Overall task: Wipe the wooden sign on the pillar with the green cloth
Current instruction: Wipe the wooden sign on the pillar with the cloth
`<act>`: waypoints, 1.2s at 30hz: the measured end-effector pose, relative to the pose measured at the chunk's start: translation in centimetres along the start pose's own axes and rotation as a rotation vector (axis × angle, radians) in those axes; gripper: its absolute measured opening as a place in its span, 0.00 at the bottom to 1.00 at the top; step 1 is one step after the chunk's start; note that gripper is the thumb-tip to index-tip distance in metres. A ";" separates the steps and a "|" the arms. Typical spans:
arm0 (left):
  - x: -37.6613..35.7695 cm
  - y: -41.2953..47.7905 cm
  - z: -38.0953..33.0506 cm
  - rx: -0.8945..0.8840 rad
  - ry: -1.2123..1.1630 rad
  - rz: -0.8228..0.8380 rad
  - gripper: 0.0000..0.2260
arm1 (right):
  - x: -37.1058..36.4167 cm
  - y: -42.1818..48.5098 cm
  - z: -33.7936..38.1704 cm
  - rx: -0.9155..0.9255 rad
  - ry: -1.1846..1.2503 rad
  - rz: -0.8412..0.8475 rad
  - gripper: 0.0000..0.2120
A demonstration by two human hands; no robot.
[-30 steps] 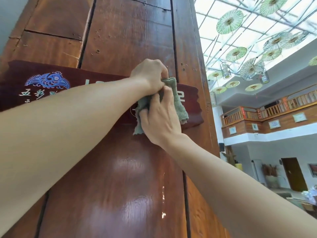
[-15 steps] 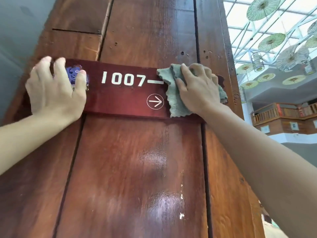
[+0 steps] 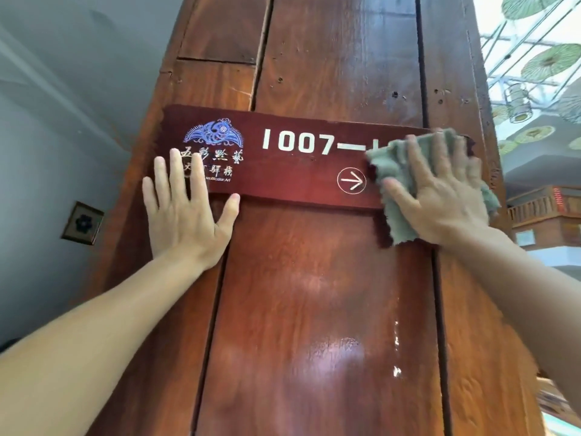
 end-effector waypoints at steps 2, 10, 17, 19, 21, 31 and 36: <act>-0.2 -0.2 0.1 -0.027 -0.001 -0.001 0.37 | 0.6 -0.2 -2.4 -0.314 0.081 -0.038 0.41; -0.8 -0.5 0.4 -0.032 -0.084 -0.049 0.37 | -1.9 -4.5 4.8 0.052 0.034 0.036 0.34; 0.5 -0.8 0.0 -0.017 -0.061 0.003 0.37 | 1.9 0.0 -2.4 -0.390 0.219 0.146 0.38; 0.9 -0.9 -0.2 -0.006 -0.046 0.011 0.38 | 2.0 0.6 -1.2 -0.418 0.142 0.097 0.38; 0.7 -0.7 -0.1 -0.014 -0.035 0.026 0.38 | 0.9 0.2 2.2 -0.294 0.126 0.053 0.38; 0.3 -0.6 0.2 -0.011 -0.030 0.006 0.36 | 1.0 0.8 -1.1 -0.377 0.141 -0.054 0.35; -0.2 -0.5 0.3 -0.005 -0.015 -0.003 0.36 | -1.5 1.4 8.2 -0.311 0.164 -0.131 0.38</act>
Point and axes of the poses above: each hand's wrist, its own y-axis towards the middle knuckle, its own x-axis out of the back of the hand, z = x × y, the point moved 5 cm from there along y, towards the middle knuckle, and after that the axes turned 12 degrees about y, right-handed, at the moved point
